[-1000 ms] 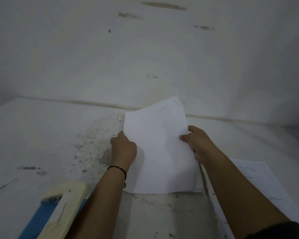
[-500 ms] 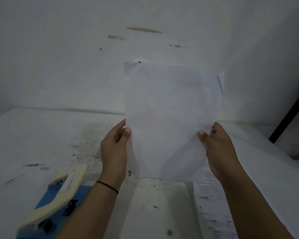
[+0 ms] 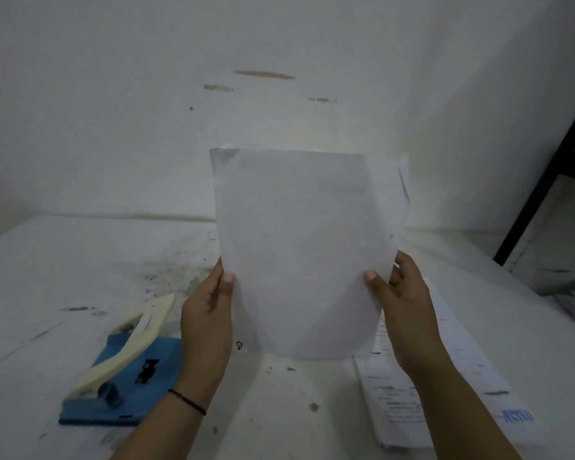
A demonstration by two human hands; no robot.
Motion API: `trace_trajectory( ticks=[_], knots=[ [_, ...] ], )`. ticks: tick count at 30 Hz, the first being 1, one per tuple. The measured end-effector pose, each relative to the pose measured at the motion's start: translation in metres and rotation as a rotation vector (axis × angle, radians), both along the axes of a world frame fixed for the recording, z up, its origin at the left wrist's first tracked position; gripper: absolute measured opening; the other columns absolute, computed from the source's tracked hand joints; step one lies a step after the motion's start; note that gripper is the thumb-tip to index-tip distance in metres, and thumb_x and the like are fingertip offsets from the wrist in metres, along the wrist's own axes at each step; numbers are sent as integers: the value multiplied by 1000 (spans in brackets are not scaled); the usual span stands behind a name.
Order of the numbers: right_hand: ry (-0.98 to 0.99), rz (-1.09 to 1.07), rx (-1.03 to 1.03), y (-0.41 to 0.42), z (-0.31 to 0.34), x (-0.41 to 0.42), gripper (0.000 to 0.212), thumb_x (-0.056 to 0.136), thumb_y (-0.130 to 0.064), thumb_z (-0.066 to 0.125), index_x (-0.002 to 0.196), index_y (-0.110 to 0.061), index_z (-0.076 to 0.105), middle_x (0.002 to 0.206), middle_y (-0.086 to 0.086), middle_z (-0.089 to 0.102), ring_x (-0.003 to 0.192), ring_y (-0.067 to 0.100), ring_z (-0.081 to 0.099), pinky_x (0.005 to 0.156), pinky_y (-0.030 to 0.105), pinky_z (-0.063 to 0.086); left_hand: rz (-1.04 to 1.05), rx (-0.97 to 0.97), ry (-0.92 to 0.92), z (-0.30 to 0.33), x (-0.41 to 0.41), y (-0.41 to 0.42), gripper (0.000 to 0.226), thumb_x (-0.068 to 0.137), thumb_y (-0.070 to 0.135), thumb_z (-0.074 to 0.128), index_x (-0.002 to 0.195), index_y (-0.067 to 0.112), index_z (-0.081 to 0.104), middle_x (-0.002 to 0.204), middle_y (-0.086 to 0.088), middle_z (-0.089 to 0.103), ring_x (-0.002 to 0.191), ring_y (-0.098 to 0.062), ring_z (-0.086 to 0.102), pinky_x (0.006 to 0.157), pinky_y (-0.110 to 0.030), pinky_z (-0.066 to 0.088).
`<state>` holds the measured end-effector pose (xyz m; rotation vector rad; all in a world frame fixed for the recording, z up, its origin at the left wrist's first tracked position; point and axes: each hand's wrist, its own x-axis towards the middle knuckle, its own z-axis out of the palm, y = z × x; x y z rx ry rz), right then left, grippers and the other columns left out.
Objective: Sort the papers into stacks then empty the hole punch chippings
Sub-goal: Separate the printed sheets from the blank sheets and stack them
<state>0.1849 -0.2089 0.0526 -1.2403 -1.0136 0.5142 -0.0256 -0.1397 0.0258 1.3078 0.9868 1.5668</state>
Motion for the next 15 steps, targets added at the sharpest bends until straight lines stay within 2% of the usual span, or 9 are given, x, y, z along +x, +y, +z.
trace_trajectory(
  ticks=[2,5,7,12,15],
  knots=[
    [-4,-8,-11,-2,-2,-2,23,91,-28,55,113,-35,55,109,-8,68,97,11,66,81,31,53,0,8,34,-2,0,-4,37,94,32,46,129,25,54,123,13,61,103,13,56,84,-8,48],
    [-7,-16,-14,-4,-1,-6,14,94,-28,50,104,-36,56,103,-9,68,94,11,65,80,31,53,14,12,49,4,3,-10,37,95,31,44,129,23,55,124,9,62,111,-3,57,98,-32,48],
    [-17,-23,-13,-6,2,-8,14,95,-25,48,102,-34,57,101,-8,67,94,12,65,79,31,53,37,12,60,8,4,-12,37,95,31,44,128,20,56,124,6,62,114,-10,57,100,-40,46],
    [-11,-25,-47,-12,-2,-8,17,95,-29,47,108,-34,55,103,-12,66,93,6,63,72,22,49,38,-28,131,0,1,-11,39,95,32,44,130,17,54,129,3,59,119,-12,53,104,-41,43],
    [-5,-46,-78,-15,-9,-8,18,96,-28,46,108,-34,58,103,-12,66,96,10,62,73,23,48,0,-69,130,-11,-2,-13,37,94,26,48,129,17,55,128,4,60,117,-9,55,102,-35,45]
  ],
)
